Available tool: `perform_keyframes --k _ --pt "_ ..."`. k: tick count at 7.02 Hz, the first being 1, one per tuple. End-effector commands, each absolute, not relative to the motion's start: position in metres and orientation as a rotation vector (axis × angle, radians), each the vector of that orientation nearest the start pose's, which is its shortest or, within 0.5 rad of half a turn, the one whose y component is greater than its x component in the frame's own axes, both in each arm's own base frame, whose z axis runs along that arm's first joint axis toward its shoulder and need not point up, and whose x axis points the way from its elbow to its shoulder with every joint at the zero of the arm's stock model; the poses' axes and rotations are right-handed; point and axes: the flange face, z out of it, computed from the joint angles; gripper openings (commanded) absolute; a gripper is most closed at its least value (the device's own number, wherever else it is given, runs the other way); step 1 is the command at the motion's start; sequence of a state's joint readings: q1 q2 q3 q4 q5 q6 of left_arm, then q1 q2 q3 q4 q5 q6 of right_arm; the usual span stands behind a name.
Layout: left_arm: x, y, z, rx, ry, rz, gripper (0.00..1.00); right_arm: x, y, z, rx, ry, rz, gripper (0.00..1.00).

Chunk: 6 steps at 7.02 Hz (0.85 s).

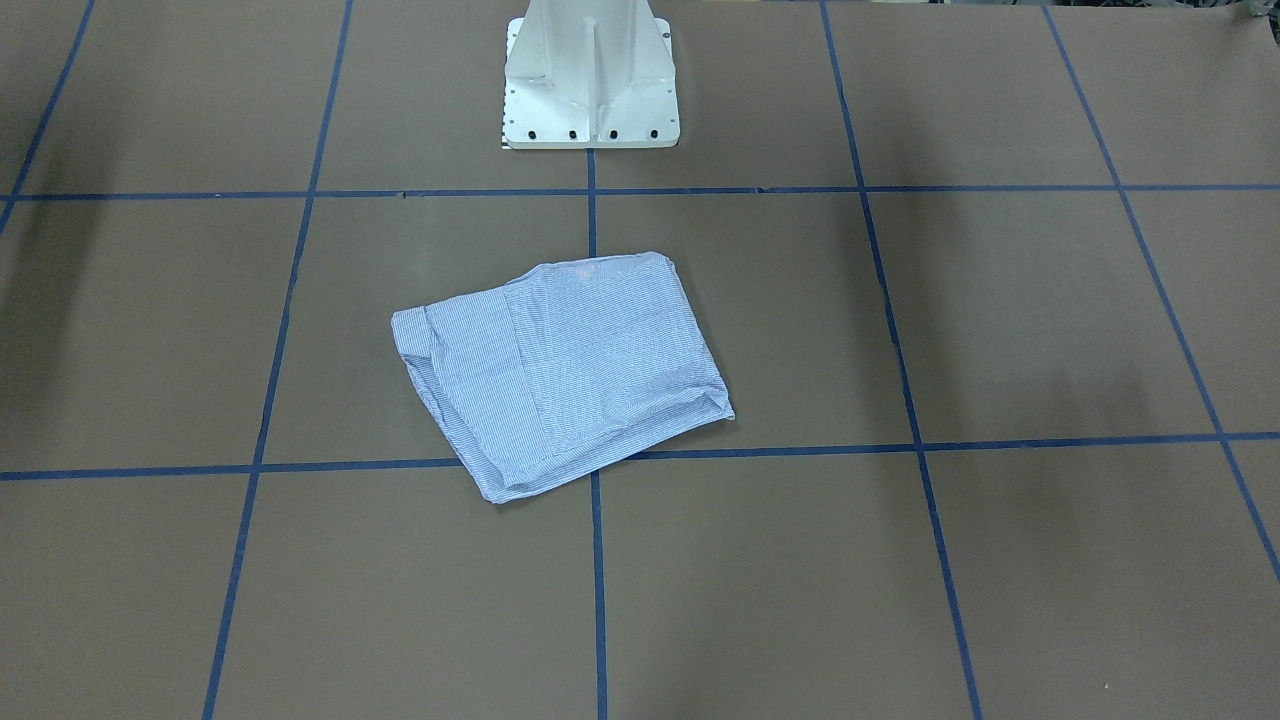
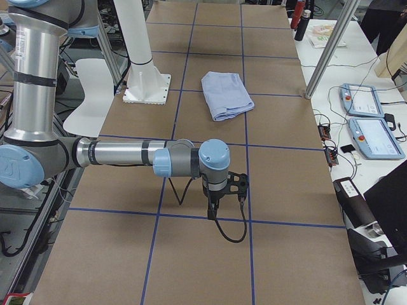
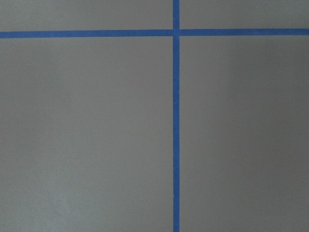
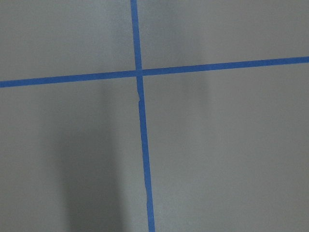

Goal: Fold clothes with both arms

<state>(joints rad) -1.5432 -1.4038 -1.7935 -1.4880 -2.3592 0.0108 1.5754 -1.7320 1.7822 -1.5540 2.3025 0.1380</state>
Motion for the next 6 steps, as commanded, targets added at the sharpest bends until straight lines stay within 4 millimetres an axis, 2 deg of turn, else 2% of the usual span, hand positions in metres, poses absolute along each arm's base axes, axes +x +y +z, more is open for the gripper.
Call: perform_keyframes --k 1,4,6 --pt "-0.0511 -0.4203 0.6314 -0.03 0.788 0.027 0.99 0.0684 -0.4275 0.6286 0.014 -0.739 0.112 1.0" --pt "-0.0511 -0.4198 0.6305 -0.028 0.788 0.027 0.99 0.0684 -0.4274 0.6282 0.012 -0.739 0.112 1.0" --pt "-0.0511 -0.4195 0.6223 -0.021 0.788 0.036 0.99 0.0684 -0.4273 0.6283 0.011 -0.739 0.113 1.0"
